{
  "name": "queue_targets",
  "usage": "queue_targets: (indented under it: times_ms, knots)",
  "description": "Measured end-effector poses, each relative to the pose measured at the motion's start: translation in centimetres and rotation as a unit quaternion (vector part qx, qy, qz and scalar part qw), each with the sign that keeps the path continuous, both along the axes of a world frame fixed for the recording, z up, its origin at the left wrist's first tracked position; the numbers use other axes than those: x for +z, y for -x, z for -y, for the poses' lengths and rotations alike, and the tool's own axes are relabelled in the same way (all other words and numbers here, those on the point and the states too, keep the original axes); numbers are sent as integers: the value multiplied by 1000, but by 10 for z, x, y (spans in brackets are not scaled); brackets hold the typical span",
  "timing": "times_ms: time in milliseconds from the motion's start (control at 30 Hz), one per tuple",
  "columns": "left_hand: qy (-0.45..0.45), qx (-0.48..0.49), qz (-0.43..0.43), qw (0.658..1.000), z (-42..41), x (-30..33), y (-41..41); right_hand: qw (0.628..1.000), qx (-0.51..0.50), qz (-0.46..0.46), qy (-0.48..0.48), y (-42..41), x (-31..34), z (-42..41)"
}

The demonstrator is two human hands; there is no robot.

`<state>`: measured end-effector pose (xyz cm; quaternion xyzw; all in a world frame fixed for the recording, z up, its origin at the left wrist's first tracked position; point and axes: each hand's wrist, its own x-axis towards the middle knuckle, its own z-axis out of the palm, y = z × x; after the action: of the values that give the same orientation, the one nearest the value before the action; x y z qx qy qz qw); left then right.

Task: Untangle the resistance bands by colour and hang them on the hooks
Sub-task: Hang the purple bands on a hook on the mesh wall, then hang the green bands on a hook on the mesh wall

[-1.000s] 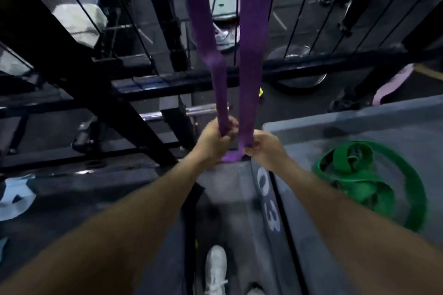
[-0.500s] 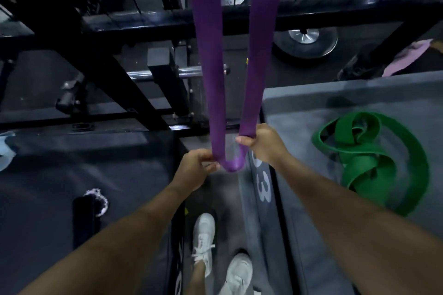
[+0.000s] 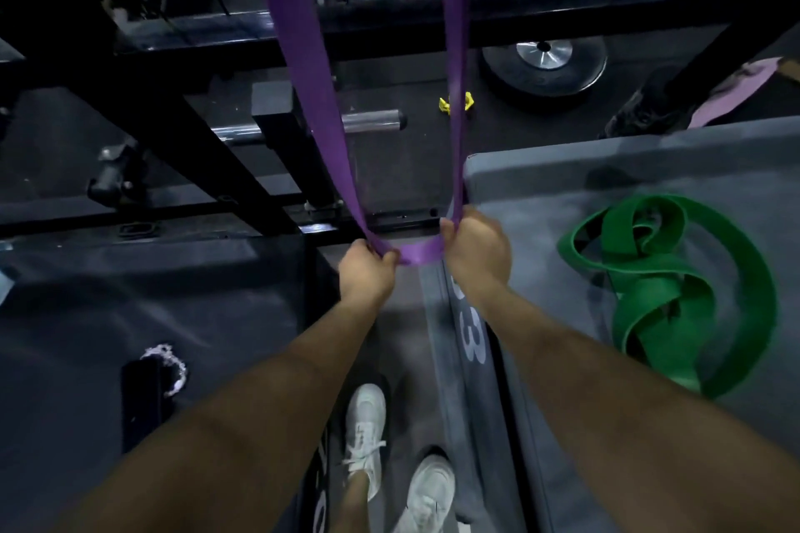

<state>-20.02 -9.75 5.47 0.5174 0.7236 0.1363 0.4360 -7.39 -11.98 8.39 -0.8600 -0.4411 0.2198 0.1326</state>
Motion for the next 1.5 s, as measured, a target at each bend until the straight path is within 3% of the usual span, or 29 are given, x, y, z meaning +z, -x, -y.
queue_targets:
  times_ms: [100,200,433,600,833,1200,1400,1500]
  knots:
    - [28,-46,45,998,-12,1,-3,997,-19,-76,-17,-2,1,-11]
    - [77,-101,10,992,-20,3,-5,988,-13,-154,1,-10,4,-11]
    - [69,-222,20,972,-7,33,-56,982,-126,-142,16,-73,24,41]
    - [37,-371,20,928,10,49,-126,973,-203,-106,7,-132,30,91]
    - [18,-508,-29,861,43,15,-211,949,-295,-109,25,-196,-2,146]
    - [-98,-644,-216,727,50,-36,-269,940,-309,-144,26,-254,-44,184]
    - [-115,-606,-144,774,34,12,-268,944,-294,-146,37,-265,-13,171]
    - [-142,-614,-105,769,30,45,-268,958,-258,-127,25,-264,12,158]
